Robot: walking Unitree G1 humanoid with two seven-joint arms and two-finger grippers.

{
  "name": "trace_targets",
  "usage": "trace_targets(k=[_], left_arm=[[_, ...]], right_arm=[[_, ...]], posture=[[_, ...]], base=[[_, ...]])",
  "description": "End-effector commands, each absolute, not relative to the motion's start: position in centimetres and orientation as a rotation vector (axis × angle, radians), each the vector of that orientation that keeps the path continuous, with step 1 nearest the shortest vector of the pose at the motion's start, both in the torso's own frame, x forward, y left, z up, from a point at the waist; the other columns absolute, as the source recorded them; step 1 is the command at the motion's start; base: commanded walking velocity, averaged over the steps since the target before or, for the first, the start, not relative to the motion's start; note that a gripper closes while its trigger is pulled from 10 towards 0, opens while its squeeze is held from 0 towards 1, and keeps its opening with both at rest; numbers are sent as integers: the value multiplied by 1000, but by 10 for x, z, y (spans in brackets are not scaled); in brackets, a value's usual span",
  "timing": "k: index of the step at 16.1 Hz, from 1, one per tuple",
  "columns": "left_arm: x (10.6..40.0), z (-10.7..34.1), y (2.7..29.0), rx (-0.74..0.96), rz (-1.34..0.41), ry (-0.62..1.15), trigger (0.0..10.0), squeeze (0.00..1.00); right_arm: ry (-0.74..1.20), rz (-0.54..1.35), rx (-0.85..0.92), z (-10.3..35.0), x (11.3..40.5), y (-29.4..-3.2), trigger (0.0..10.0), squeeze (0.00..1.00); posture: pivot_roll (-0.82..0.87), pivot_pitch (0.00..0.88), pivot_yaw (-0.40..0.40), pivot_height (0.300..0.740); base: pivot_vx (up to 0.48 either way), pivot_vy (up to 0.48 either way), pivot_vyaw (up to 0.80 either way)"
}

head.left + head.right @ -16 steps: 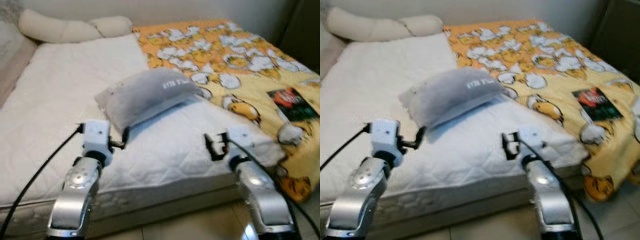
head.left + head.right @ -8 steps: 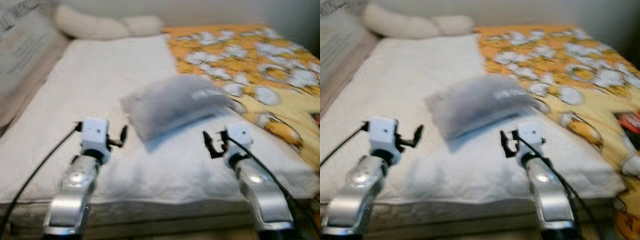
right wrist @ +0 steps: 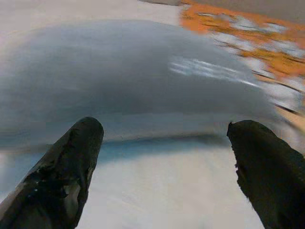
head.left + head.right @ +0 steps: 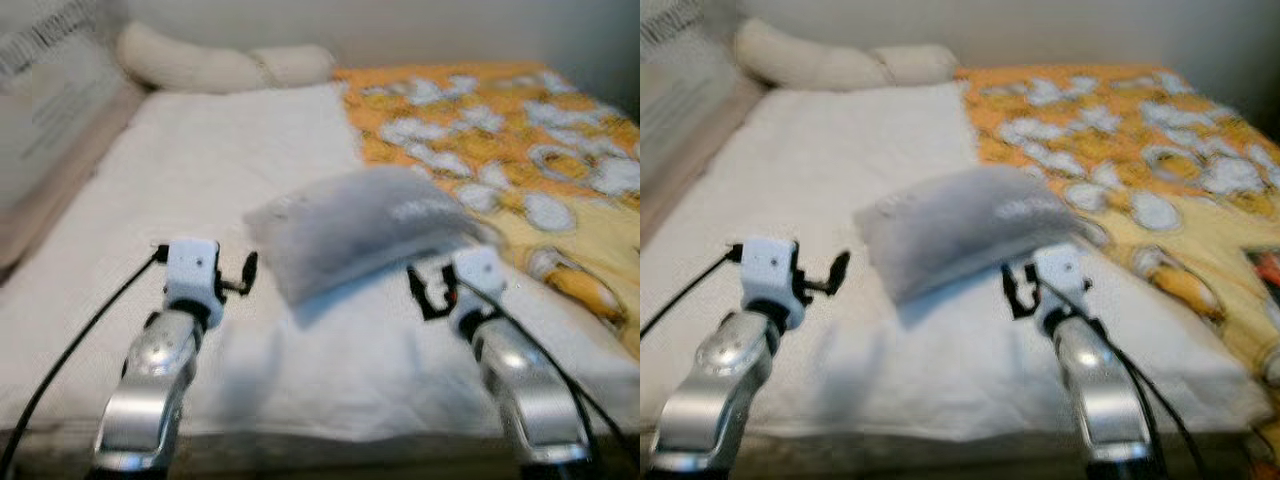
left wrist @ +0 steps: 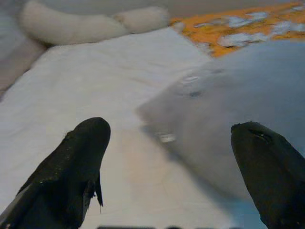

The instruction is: Clean up the room

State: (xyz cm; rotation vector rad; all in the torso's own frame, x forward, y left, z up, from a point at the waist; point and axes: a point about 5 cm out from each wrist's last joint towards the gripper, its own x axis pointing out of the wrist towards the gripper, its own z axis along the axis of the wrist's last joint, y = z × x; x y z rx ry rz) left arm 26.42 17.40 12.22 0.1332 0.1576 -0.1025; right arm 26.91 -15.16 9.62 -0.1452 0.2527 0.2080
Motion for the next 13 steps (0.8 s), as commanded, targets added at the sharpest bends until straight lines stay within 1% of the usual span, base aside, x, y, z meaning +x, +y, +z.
trace_targets(k=[1,2,3,5,6,9,11,13], left_arm=[[265,125,175,141,-98,146,10000,0],[266,125,174,143,-100,145,10000,0],[266,126,173,144,-107,142,10000,0],[265,126,166,136,-165,142,10000,0],[264,124,163,159,-185,152,10000,0],[264,124,163,158,-187,151,10000,0],[264,123,160,158,-206,169,10000,0],[260,119,152,163,-278,194,10000,0]], right_arm=[[232,217,-123,101,272,-147,10000,0],[234,199,-96,101,272,-148,10000,0],[234,201,-104,101,273,-149,10000,0],[234,197,-110,101,274,-150,10000,0],[237,190,-107,101,274,-151,10000,0],[245,179,-94,100,273,-151,10000,0],[266,146,-58,99,274,-153,10000,0],[317,73,-10,98,277,-160,10000,0]], posture=[[-24,0,15,740],[-22,0,15,740],[-22,0,15,740],[-19,0,15,740],[-18,0,15,740],[-20,0,20,740],[-21,0,24,740],[-19,0,24,740]], base=[[322,0,663],[319,0,0],[296,0,0],[0,0,0],[0,0,0],[0,0,0],[0,0,0],[0,0,0]])
